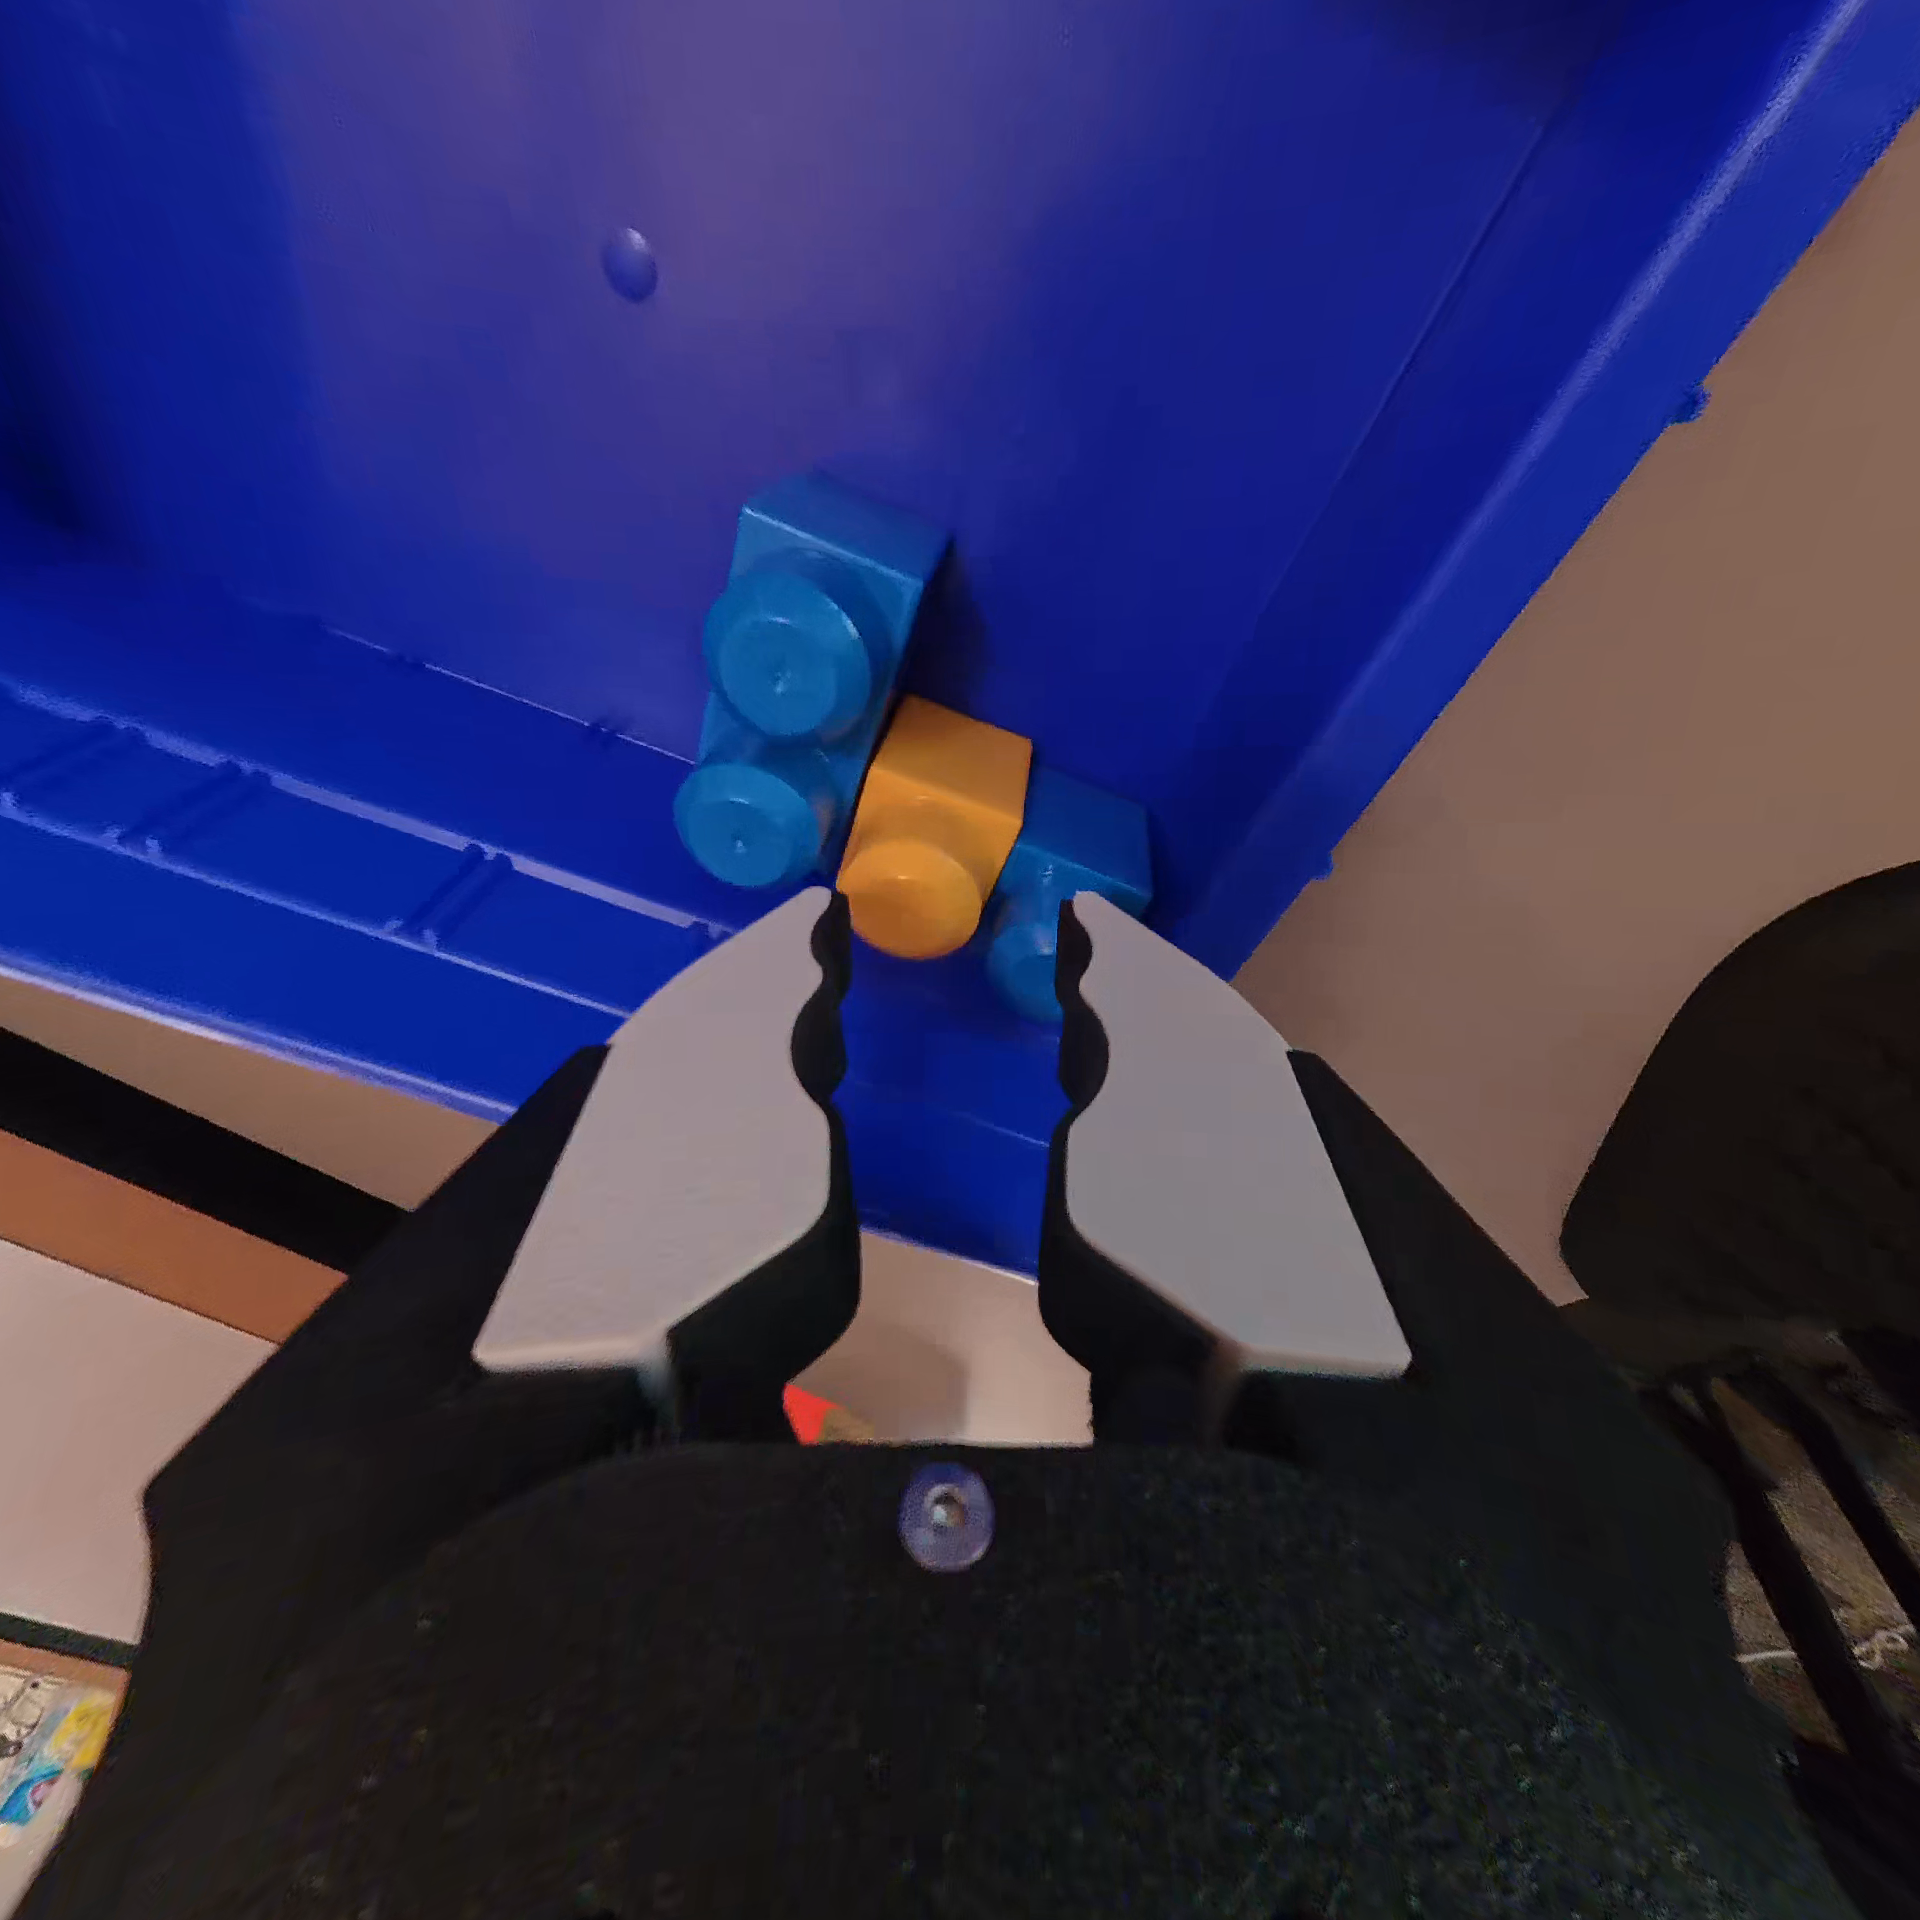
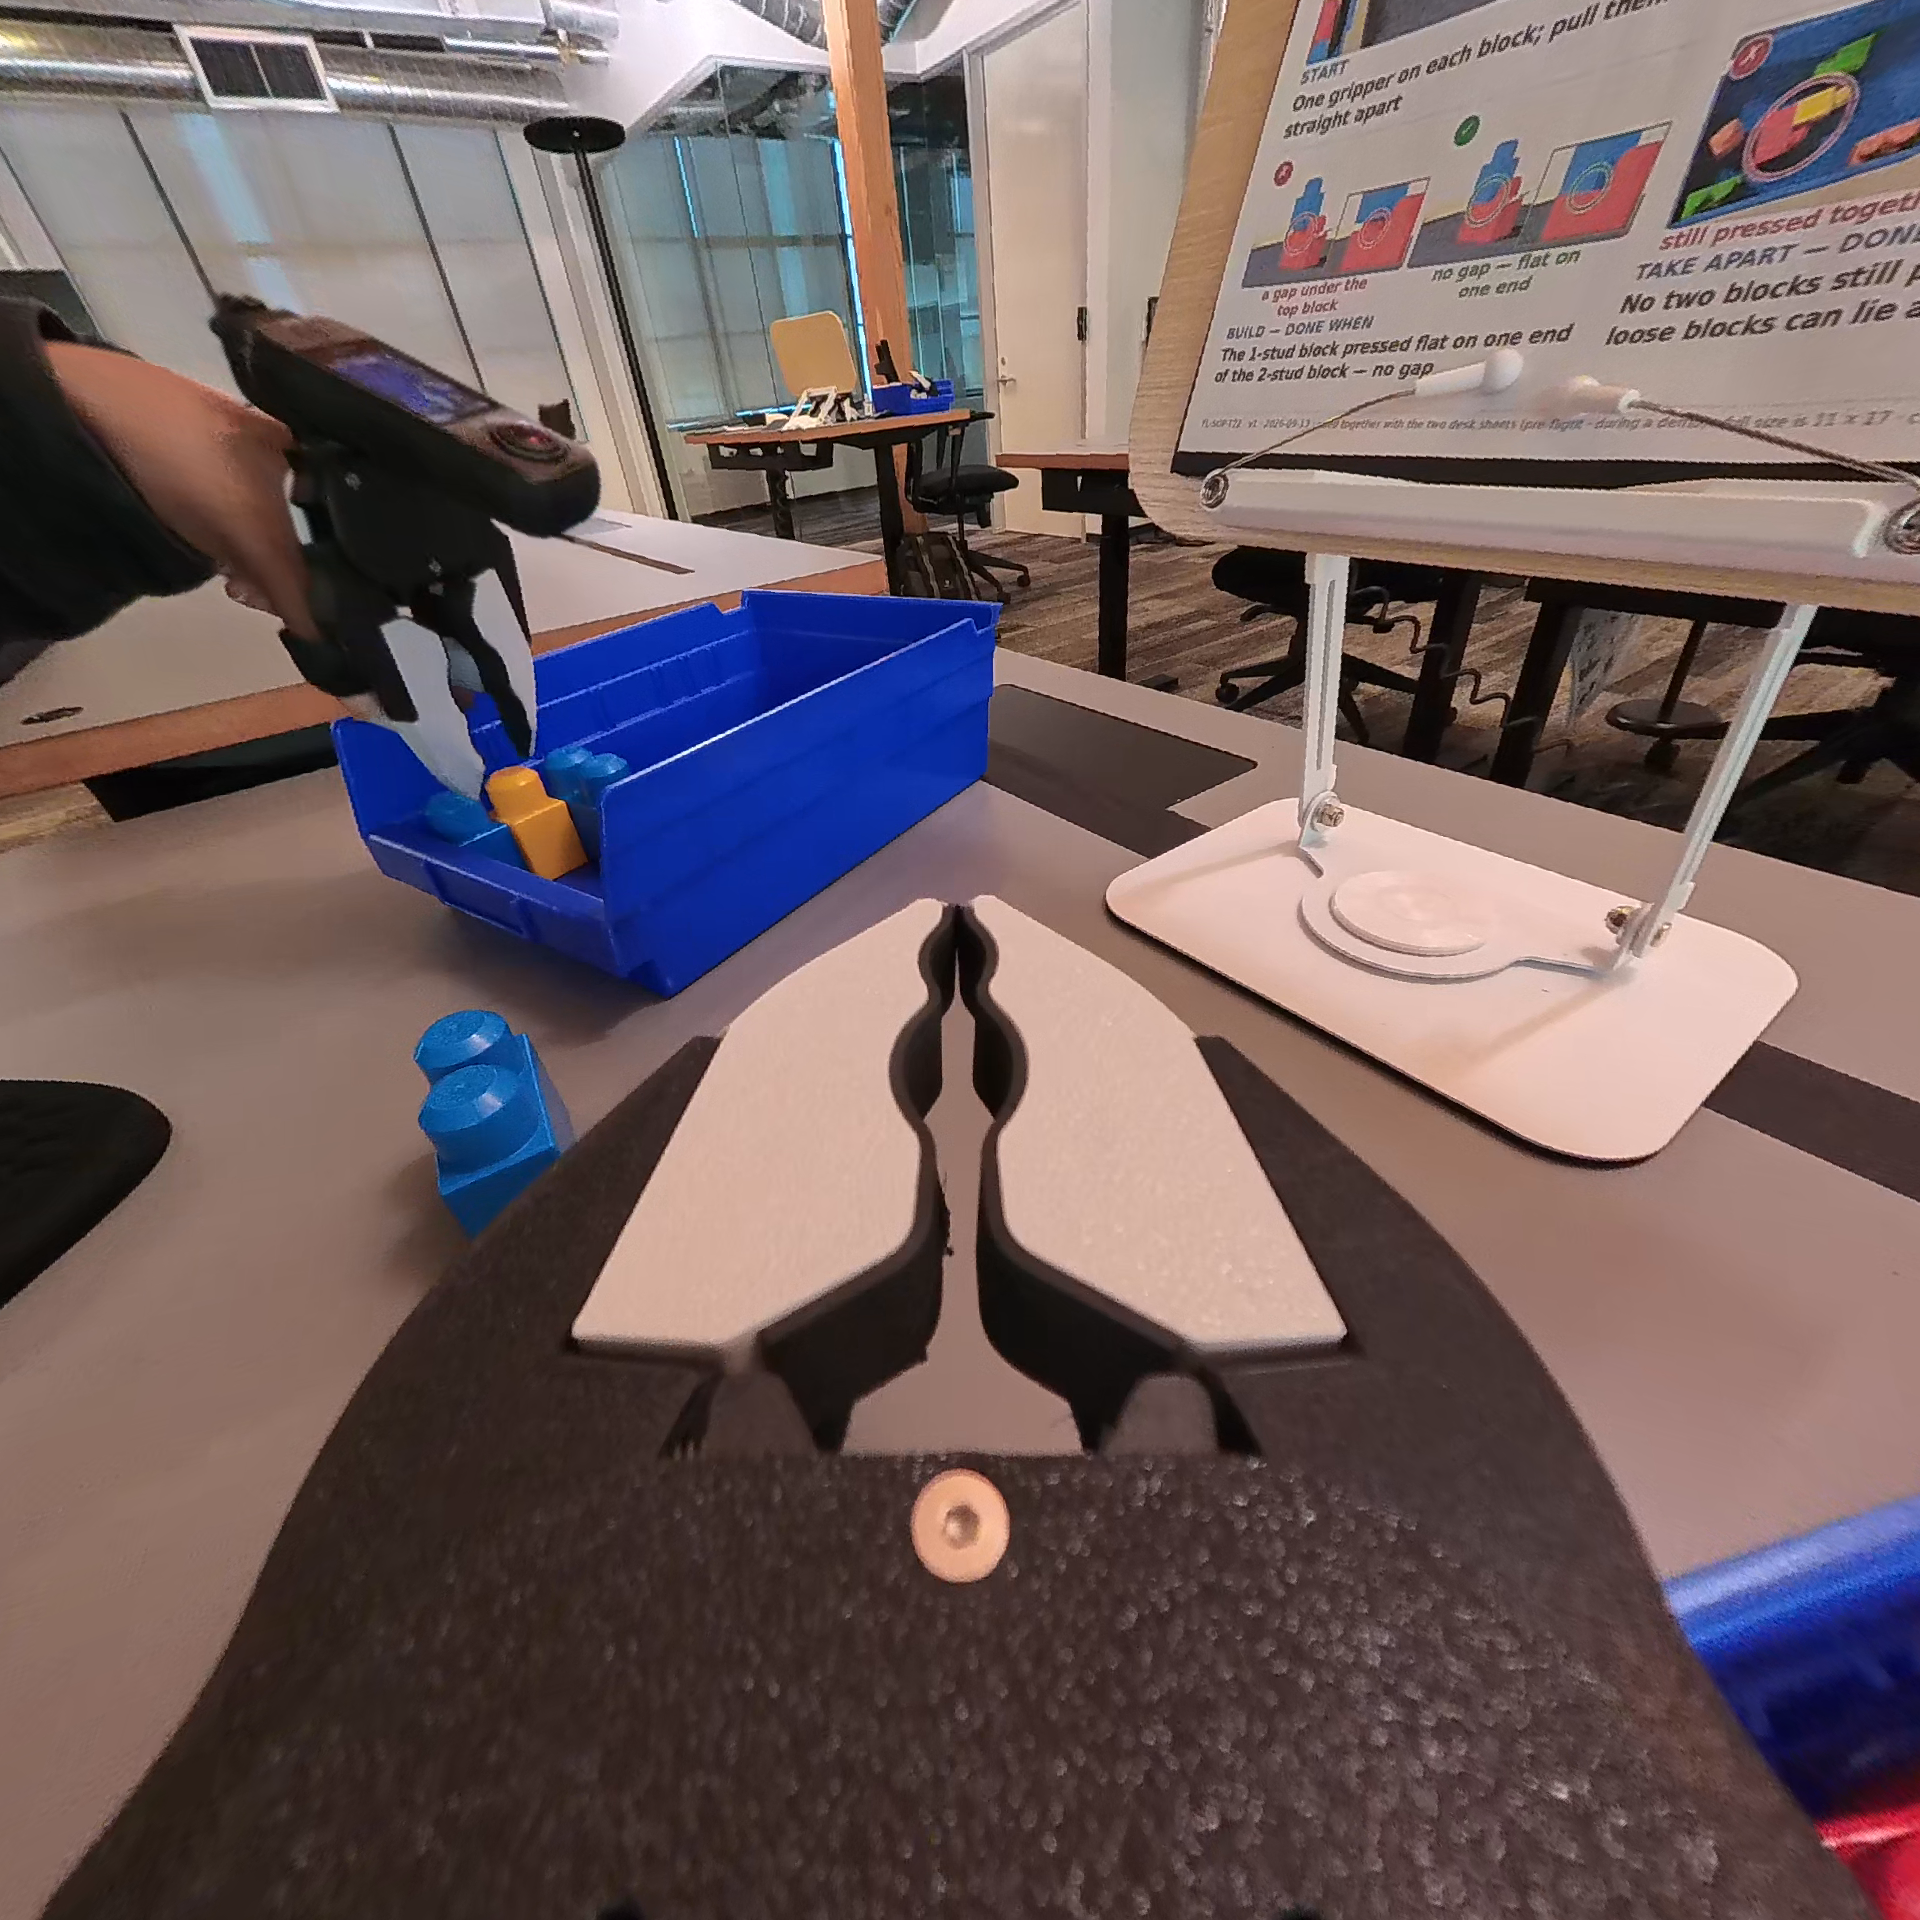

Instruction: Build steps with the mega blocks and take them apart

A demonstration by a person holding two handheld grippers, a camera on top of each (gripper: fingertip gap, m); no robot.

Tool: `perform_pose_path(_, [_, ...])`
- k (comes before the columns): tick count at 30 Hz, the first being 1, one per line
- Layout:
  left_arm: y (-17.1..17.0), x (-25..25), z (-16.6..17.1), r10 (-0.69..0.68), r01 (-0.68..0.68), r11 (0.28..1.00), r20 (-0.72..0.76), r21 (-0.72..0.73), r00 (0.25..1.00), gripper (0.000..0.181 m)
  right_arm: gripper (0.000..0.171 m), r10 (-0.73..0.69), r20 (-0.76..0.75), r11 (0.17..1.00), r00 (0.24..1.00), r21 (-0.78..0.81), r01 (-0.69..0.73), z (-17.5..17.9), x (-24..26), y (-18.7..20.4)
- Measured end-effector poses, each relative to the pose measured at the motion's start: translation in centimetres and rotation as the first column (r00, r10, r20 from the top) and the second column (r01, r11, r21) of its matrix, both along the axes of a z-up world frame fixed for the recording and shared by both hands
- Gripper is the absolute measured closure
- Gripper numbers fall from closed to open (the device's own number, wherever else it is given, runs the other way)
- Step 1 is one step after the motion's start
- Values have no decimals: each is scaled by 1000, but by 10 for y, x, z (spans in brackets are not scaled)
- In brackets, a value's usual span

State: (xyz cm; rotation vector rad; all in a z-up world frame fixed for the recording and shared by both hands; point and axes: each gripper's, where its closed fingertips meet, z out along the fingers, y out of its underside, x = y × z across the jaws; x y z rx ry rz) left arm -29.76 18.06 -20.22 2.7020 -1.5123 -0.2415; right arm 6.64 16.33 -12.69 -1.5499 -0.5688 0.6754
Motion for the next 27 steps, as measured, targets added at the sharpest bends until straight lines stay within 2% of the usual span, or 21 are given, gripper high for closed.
perform_pose_path(7, [5,-2,-11,27,-27,999,-29,-22,999,149,171,1,-1,1000,1000,-1,-1,0,0,0])
perform_pose_path(13, [7,2,-12,-19,18,1000,-28,-18,999,154,171,0,-4,1000,1000,1,0,1,1,0])
perform_pose_path(16, [6,11,2,-34,34,999,11,21,999,154,171,-1,-5,1000,1000,3,1,2,1,0])
perform_pose_path(21, [-3,37,46,-101,93,991,83,101,991,155,171,2,-1,1000,1000,2,-2,1,0,-1])
perform_pose_path(24, [-19,63,66,-184,169,977,114,131,976,155,171,5,5,1000,1000,3,-5,0,-2,-1])
perform_pose_path(27, [-43,93,70,-278,262,957,142,120,950,155,171,7,8,1000,1000,4,-7,0,-2,-2])
